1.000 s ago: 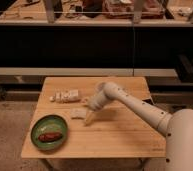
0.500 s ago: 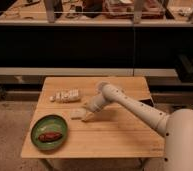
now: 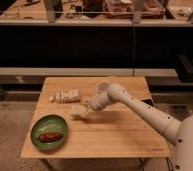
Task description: Place the white sponge in the ceramic bowl
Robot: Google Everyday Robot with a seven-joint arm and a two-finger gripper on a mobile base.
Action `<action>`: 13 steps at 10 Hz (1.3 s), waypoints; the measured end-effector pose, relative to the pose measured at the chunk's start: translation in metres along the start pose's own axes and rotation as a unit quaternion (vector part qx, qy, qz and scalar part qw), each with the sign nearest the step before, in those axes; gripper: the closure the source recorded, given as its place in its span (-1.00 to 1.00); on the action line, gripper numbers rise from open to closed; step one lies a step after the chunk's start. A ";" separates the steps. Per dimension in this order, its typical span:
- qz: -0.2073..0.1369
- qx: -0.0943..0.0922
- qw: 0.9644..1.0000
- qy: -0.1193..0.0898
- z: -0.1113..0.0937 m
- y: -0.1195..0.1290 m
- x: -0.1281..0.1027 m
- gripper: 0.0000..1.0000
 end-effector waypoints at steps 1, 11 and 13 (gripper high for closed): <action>-0.014 0.008 1.000 -0.009 -0.018 0.002 -0.018 1.00; -0.136 -0.155 0.977 -0.049 0.076 0.042 -0.148 1.00; -0.138 -0.175 0.973 -0.052 0.094 0.050 -0.150 1.00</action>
